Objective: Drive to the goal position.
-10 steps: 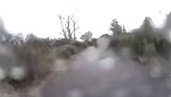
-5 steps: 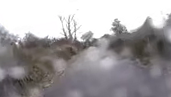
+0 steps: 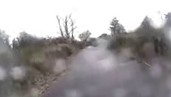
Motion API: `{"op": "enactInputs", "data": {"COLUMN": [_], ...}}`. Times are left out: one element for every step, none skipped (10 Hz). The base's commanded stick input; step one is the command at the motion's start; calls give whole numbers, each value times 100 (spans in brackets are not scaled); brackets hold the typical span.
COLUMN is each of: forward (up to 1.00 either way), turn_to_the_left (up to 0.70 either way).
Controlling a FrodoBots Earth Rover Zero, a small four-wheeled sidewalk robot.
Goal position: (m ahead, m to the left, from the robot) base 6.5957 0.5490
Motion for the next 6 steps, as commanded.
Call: {"op": "enactInputs", "data": {"forward": [100,100,100,100,100,100], "turn_to_the_left": [0,0,0,0,0,0]}}
